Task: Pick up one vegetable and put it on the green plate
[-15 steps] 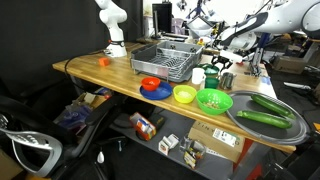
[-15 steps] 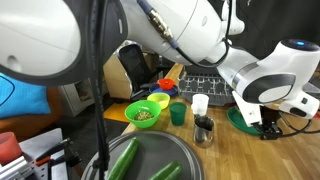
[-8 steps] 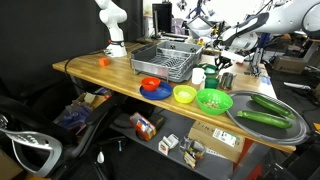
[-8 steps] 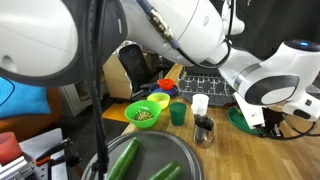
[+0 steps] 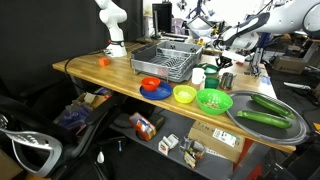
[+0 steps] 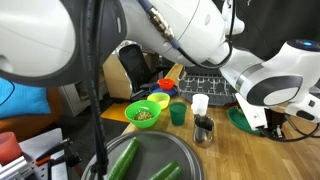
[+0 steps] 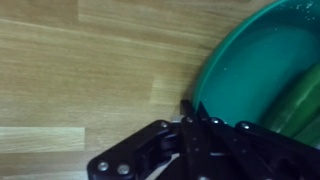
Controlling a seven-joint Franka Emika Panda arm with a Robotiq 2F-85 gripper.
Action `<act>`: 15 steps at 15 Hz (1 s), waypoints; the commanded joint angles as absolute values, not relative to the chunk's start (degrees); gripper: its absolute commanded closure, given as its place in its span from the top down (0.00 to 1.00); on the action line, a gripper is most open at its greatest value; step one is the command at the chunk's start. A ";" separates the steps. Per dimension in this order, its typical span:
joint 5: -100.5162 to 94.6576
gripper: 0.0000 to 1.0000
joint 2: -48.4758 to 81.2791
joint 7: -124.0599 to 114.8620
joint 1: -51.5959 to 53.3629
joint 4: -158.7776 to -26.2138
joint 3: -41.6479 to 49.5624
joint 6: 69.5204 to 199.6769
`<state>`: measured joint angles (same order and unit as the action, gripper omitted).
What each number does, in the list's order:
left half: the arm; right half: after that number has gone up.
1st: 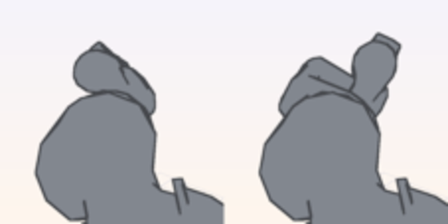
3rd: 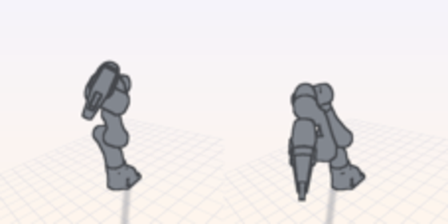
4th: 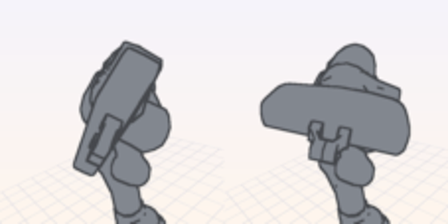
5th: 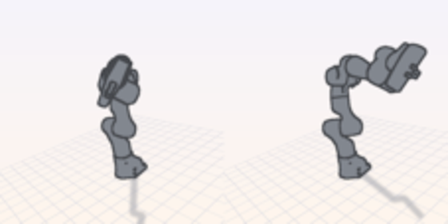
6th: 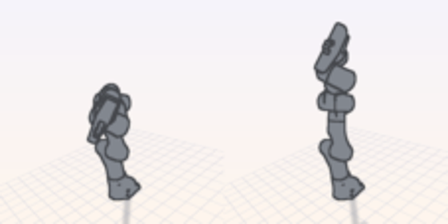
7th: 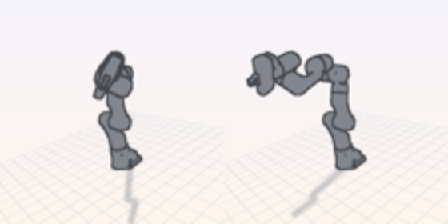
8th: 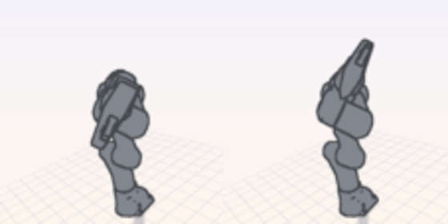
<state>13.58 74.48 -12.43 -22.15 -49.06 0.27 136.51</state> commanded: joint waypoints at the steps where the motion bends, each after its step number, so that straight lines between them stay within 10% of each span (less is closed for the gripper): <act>1: 12.98 0.01 74.31 -11.41 -22.08 -49.05 0.38 134.98; 15: 12.08 0.01 73.48 -9.62 -22.33 -49.71 1.11 134.25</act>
